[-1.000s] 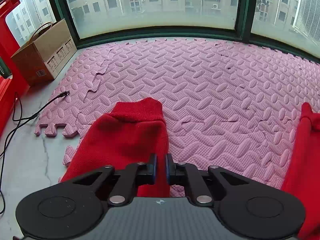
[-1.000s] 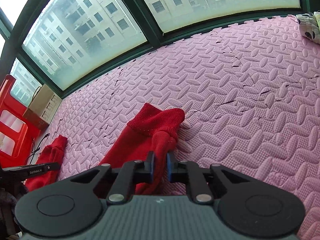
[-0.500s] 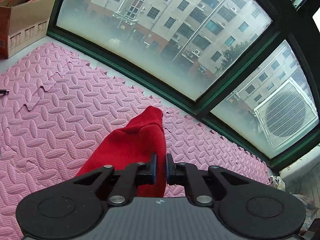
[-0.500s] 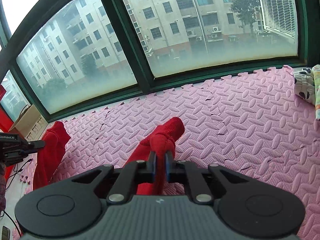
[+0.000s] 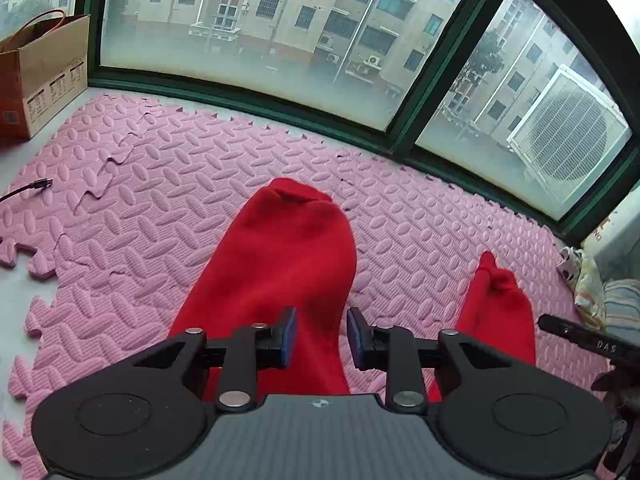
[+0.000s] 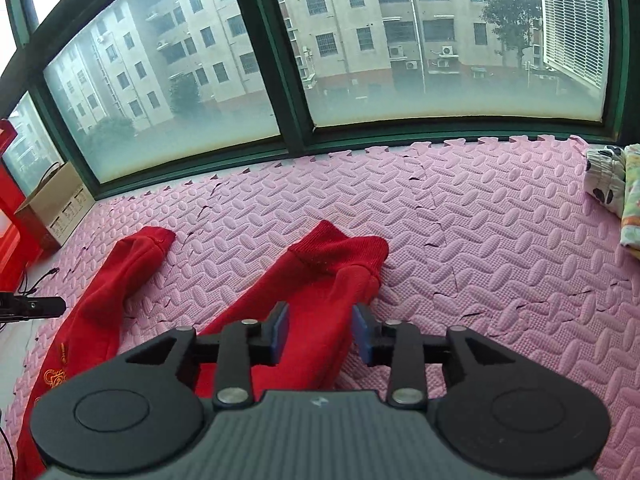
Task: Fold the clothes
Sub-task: 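Lower the hoodie onto the mat with both grippers, spreading it flat, then open both grippers and release the flattened hoodie on the mat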
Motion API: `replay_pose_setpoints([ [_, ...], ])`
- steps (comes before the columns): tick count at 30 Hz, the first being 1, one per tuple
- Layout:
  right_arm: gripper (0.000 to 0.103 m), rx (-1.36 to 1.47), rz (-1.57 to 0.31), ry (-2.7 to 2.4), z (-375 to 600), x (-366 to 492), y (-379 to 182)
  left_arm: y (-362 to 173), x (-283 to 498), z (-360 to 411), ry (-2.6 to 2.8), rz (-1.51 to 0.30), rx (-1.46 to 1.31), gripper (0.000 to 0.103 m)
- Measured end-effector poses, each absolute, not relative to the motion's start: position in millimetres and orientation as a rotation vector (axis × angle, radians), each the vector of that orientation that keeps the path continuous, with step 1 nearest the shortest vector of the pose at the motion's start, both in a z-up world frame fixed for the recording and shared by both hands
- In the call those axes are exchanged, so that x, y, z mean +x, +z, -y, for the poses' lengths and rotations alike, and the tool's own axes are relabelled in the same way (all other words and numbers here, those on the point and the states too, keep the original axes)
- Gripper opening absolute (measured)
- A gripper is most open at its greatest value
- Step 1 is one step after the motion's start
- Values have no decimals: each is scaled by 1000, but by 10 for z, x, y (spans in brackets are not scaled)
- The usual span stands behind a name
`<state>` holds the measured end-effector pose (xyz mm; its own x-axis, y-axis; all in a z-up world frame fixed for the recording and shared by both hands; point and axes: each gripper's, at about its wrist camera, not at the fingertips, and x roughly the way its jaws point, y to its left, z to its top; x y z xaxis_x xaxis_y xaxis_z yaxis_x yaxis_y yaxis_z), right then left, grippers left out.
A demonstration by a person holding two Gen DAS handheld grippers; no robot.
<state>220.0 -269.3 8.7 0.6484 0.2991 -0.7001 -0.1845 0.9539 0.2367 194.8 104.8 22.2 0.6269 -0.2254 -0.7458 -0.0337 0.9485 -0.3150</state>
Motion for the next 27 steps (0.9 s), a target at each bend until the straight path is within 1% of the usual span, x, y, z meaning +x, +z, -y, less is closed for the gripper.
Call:
replay_pose_setpoints([
  [1, 42, 128, -826, 307, 2636, 2130, 99, 187, 1856, -1051, -103, -906, -291, 32],
  [3, 45, 100, -835, 343, 2558, 2027, 109, 126, 1670, -1065, -83, -929, -262, 41],
  [4, 48, 90, -843, 357, 2520, 1969, 108, 102, 1576, -1076, -71, -936, -257, 51],
  [5, 53, 80, -851, 371, 2481, 1911, 108, 83, 1492, -1084, -60, -943, -252, 55],
  [6, 55, 70, -859, 384, 2444, 1852, 104, 69, 1403, -1093, -48, -948, -253, 56],
  [7, 55, 60, -867, 395, 2411, 1786, 91, 56, 1314, -1103, -37, -953, -255, 61],
  [8, 58, 51, -875, 405, 2379, 1720, 78, 42, 1225, -1113, -25, -957, -257, 68],
  [9, 61, 41, -883, 415, 2346, 1654, 65, 39, 1137, -1109, -14, -953, -247, 73],
  [10, 67, 32, -890, 426, 2313, 1586, 51, 36, 1049, -1104, -3, -948, -237, 80],
  [11, 72, 24, -896, 438, 2279, 1516, 36, 38, 979, -1091, 3, -941, -219, 82],
  [12, 74, 16, -900, 447, 2256, 1468, 27, 47, 887, -1071, 15, -931, -192, 84],
  [14, 80, -5, -908, 469, 2196, 1334, 8, 62, 729, -1061, 38, -923, -173, 95],
  [16, 84, -32, -915, 488, 2130, 1162, -10, 76, 593, -1057, 50, -912, -158, 97],
  [18, 86, -52, -912, 504, 2085, 997, -15, 88, 470, -1039, 69, -902, -133, 103],
  [19, 88, -56, -915, 513, 2067, 897, -23, 88, 405, -1031, 72, -900, -123, 103],
  [22, 89, -68, -919, 532, 2040, 655, -40, 75, 248, -1018, 80, -897, -115, 103],
  [25, 94, -82, -910, 547, 2030, 432, -43, 53, 120, -1017, 86, -895, -123, 103],
  [27, 95, -96, -909, 560, 2028, 300, -54, 30, 51, -1025, 92, -899, -131, 103],
])
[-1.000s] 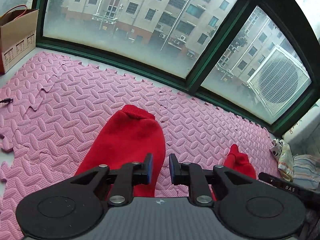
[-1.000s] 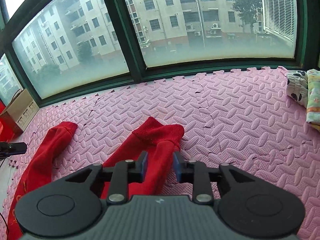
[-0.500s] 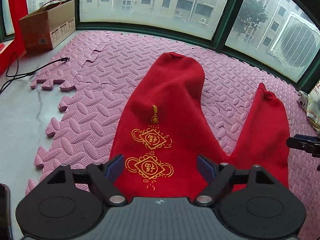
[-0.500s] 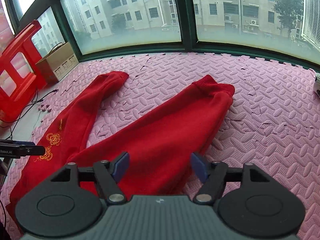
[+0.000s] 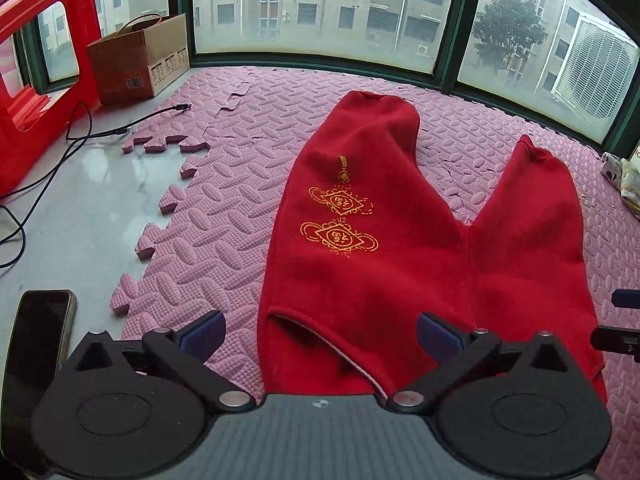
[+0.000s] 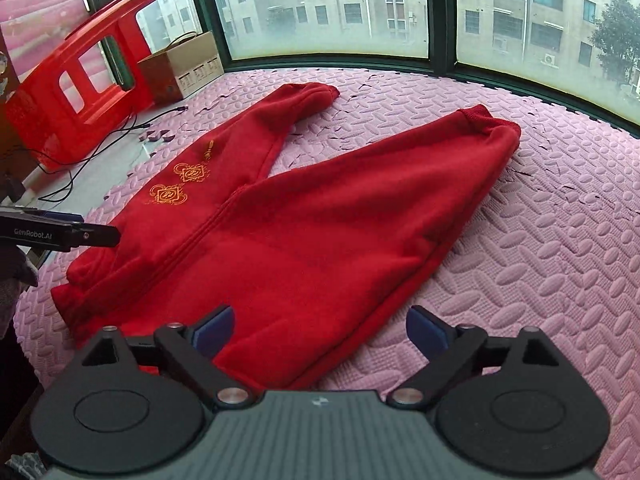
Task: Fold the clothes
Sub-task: 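Open both grippers and release the flattened hoodie on the mat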
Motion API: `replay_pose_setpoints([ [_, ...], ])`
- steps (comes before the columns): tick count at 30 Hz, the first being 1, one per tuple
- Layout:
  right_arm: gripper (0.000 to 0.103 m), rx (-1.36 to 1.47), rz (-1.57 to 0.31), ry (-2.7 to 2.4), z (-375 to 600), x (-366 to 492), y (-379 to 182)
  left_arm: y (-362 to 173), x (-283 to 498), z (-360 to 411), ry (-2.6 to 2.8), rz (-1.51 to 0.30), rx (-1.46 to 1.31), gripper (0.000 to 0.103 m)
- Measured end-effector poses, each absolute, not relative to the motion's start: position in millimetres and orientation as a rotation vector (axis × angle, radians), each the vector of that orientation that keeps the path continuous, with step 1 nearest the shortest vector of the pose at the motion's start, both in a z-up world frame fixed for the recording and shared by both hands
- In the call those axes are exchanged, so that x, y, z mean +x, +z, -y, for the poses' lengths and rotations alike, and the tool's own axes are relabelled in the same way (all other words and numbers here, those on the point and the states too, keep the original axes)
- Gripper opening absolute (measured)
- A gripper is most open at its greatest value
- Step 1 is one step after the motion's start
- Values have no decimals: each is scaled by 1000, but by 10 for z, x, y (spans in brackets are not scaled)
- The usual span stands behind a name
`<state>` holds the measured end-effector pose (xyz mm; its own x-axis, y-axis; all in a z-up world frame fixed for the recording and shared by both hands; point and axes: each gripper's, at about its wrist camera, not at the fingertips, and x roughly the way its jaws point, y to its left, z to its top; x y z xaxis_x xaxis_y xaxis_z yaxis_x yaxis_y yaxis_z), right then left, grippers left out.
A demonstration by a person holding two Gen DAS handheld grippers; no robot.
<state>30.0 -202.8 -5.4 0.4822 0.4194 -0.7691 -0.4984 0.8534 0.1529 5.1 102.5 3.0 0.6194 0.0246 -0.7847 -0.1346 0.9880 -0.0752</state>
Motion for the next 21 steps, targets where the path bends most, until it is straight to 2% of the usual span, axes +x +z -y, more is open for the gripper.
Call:
replay_pose_setpoints([
  [3, 100, -122, -908, 566, 2015, 123, -88, -18, -49, -1028, 124, -909, -124, 103],
  [10, 100, -99, -880, 598, 2003, -103, -31, -118, -193, -1037, 182, -912, -80, 103],
  [15, 93, -132, -881, 626, 1889, -205, -7, -101, -225, -973, 180, -897, -59, 99],
  [17, 78, -81, -919, 606, 1895, -191, -57, -104, -237, -957, 161, -903, -69, 84],
  [18, 75, -55, -941, 595, 1912, -178, -81, -105, -248, -948, 143, -906, -80, 79],
  [19, 69, -25, -961, 587, 1932, -168, -102, -106, -259, -940, 125, -909, -91, 71],
  [21, 65, 26, -992, 569, 1969, -160, -138, -88, -275, -915, 102, -907, -95, 60],
])
